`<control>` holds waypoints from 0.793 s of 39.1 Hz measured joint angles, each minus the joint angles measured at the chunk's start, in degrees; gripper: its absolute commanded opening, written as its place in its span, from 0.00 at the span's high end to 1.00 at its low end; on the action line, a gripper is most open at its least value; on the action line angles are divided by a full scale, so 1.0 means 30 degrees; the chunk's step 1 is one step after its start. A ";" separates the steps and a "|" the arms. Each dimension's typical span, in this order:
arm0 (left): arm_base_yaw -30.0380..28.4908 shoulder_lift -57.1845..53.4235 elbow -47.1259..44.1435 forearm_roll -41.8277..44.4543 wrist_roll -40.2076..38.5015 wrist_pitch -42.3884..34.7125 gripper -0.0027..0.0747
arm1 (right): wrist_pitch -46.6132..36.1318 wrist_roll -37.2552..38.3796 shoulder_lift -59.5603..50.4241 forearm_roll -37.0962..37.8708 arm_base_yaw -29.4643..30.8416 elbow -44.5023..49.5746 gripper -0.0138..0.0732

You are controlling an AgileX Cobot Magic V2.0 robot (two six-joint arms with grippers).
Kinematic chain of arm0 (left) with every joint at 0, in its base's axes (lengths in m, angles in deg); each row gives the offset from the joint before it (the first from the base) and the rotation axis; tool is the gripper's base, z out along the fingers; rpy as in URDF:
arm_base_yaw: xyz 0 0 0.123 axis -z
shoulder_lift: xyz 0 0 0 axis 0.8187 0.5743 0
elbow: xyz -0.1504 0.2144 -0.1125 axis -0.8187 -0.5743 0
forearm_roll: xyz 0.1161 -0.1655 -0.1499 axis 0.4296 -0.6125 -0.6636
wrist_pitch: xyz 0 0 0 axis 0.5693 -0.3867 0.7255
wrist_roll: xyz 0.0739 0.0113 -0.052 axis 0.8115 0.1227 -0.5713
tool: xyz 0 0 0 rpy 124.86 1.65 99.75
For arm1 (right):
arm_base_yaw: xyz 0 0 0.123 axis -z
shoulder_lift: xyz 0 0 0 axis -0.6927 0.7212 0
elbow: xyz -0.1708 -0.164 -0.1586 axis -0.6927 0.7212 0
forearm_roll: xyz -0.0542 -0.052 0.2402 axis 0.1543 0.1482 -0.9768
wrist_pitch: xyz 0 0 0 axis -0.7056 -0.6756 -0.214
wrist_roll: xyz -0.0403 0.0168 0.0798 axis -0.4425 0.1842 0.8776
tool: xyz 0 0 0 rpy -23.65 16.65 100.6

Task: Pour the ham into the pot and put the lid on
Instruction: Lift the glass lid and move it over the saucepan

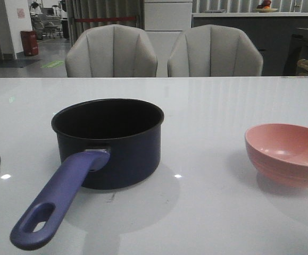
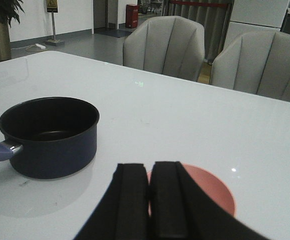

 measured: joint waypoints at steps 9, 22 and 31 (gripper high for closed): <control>0.0000 0.0193 0.0508 0.0000 0.0041 0.0369 0.70 | 0.0000 0.0000 0.0000 0.0000 0.0000 0.0000 0.65; 0.0000 0.0304 0.1374 0.0301 0.0117 0.0414 0.73 | 0.0000 0.0000 0.0000 0.0000 0.0000 0.0000 0.65; 0.0000 0.0304 0.2059 -0.0276 0.0978 0.0754 0.73 | 0.0000 0.0000 0.0000 0.0000 0.0000 0.0000 0.65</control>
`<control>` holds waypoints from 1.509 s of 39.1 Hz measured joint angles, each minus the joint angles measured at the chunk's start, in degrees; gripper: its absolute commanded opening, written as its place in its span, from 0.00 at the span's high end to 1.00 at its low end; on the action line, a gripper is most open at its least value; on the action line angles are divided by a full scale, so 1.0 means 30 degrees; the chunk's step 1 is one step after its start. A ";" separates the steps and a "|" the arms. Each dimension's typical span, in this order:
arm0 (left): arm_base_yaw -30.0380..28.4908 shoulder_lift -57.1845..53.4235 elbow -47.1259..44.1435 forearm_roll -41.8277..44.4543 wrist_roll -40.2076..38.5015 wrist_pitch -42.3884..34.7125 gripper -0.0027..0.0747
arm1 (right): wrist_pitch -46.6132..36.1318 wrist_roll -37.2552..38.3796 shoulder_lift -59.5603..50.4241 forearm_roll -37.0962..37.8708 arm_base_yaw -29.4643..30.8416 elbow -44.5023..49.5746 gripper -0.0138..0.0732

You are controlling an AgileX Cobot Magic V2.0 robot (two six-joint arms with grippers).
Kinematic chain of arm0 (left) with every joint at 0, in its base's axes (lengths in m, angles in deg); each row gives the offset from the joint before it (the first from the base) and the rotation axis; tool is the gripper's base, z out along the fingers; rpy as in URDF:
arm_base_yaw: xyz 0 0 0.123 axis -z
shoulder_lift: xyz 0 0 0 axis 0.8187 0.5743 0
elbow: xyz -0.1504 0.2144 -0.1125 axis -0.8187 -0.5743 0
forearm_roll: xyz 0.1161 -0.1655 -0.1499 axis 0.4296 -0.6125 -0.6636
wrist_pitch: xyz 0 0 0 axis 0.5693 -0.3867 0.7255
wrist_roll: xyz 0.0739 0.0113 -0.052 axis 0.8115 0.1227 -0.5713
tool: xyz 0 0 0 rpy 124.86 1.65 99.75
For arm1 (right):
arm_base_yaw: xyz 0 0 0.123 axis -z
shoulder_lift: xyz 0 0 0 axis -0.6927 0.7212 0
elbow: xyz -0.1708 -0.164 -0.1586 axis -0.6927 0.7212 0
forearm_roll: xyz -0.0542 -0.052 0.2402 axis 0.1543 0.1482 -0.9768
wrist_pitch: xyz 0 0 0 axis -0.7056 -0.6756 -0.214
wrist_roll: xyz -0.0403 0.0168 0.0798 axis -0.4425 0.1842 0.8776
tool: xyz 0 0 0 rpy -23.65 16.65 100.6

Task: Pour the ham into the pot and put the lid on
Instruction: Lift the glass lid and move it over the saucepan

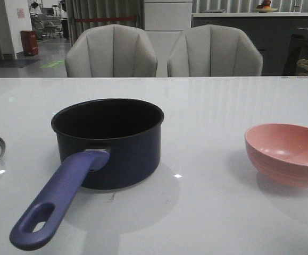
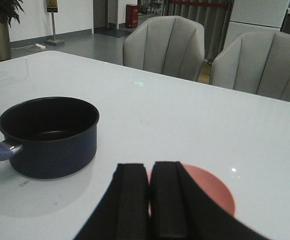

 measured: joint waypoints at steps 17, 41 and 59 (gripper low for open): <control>0.0046 -0.0043 0.3554 -0.1553 0.0518 0.1155 0.73 | 0.0000 0.0000 0.0000 0.0000 0.0000 0.0000 0.65; 0.5689 -0.0111 0.9149 -0.1636 0.1433 0.2348 0.73 | 0.0000 0.0000 0.0000 0.0000 0.0000 0.0000 0.65; 0.9807 -0.0111 0.9352 -0.0486 0.2036 0.2541 0.73 | 0.0000 0.0000 0.0000 0.0000 0.0000 0.0000 0.65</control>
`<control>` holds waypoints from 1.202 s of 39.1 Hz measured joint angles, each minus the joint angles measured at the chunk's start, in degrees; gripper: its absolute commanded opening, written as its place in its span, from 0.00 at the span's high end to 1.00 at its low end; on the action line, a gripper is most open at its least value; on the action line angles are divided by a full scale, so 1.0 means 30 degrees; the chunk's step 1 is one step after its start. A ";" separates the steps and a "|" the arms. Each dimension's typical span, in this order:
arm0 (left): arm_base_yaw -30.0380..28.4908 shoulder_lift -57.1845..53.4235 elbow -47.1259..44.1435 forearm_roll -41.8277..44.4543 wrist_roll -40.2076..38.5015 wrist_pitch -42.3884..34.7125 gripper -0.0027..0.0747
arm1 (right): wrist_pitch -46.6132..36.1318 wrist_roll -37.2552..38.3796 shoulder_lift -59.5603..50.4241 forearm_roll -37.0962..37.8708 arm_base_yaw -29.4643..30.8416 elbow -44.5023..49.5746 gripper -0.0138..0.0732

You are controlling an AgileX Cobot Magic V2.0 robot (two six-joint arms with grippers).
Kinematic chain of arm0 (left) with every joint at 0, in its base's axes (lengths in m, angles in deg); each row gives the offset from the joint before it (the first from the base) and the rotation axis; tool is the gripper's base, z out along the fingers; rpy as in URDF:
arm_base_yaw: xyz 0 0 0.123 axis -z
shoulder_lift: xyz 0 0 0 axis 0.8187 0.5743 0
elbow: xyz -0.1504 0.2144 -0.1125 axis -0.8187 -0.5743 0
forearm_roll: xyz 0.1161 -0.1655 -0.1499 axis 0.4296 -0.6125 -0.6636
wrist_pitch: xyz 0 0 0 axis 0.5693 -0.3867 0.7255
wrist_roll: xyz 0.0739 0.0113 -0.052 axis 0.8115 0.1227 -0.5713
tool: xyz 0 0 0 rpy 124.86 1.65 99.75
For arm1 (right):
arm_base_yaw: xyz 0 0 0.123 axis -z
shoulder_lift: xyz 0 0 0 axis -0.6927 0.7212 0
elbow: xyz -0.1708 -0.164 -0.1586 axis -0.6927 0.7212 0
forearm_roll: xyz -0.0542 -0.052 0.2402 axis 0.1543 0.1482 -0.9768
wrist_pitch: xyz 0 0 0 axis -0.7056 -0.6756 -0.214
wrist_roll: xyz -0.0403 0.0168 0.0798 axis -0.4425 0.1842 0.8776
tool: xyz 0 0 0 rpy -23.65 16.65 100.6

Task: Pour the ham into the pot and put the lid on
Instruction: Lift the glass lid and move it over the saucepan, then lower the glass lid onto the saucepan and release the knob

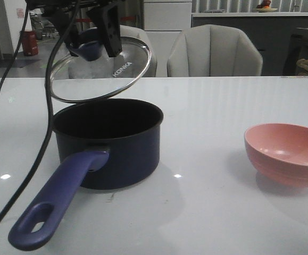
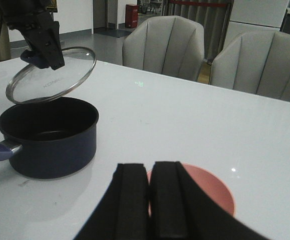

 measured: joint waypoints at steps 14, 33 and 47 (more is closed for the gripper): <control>0.0467 0.0000 -0.1431 -0.0106 0.0126 0.0000 0.73 | 0.0000 0.0000 0.0000 0.0000 0.0000 0.0000 0.65; 0.0900 0.0827 -0.1431 -0.0314 0.0329 -0.0188 0.72 | 0.0000 0.0000 0.0000 0.0000 0.0000 0.0000 0.65; 0.0973 0.1324 -0.1431 -0.0374 0.0329 -0.0412 0.60 | 0.0000 0.0000 0.0000 0.0000 0.0000 0.0000 0.65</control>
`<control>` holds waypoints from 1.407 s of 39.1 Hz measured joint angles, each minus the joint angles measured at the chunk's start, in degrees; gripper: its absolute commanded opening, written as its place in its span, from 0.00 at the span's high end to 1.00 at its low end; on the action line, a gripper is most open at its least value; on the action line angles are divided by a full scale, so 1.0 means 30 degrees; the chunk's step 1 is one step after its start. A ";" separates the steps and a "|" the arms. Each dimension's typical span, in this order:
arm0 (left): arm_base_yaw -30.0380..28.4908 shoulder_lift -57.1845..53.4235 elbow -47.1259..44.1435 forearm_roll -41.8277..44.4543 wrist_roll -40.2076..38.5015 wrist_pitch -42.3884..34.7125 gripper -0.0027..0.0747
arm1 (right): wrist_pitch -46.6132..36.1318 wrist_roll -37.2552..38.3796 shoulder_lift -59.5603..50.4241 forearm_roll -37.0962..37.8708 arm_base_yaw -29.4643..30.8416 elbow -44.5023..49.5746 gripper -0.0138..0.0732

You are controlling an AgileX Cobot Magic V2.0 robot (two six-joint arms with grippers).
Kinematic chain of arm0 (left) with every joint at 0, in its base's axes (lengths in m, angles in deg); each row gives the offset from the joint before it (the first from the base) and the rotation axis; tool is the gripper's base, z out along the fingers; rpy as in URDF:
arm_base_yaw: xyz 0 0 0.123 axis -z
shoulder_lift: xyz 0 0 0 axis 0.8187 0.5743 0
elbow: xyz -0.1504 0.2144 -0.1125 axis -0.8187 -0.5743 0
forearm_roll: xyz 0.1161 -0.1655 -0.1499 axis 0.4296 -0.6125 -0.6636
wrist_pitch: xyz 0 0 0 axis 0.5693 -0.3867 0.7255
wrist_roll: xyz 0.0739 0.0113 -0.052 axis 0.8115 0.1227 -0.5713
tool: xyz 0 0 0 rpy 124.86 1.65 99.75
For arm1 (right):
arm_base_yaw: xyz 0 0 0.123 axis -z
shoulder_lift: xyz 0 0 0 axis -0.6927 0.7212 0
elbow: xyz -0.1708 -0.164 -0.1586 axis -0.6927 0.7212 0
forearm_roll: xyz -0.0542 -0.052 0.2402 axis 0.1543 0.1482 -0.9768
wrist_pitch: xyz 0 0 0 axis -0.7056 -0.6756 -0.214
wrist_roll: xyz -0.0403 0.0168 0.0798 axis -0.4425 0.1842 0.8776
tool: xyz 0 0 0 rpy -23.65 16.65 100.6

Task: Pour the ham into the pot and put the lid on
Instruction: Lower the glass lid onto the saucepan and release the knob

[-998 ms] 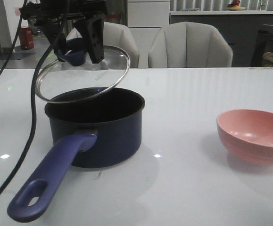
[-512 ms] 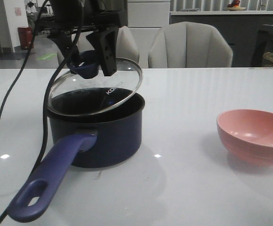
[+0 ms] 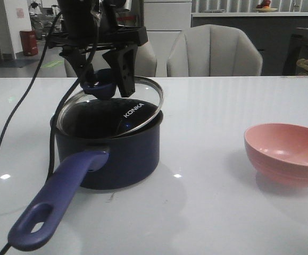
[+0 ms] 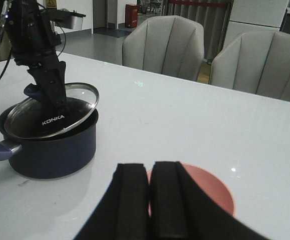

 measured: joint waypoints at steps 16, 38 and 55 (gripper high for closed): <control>0.0038 0.0106 0.0000 0.0548 0.0000 -0.0042 0.18 | 0.0000 0.0000 0.0000 0.0000 0.0000 0.0000 0.65; 0.0066 0.0065 0.0000 0.1930 0.0000 0.0070 0.18 | 0.0000 0.0000 0.0000 0.0000 0.0000 0.0000 0.65; 0.0066 -0.0214 0.0000 -0.0163 0.0013 0.0070 0.18 | 0.0000 0.0000 0.0000 0.0000 0.0000 0.0000 0.65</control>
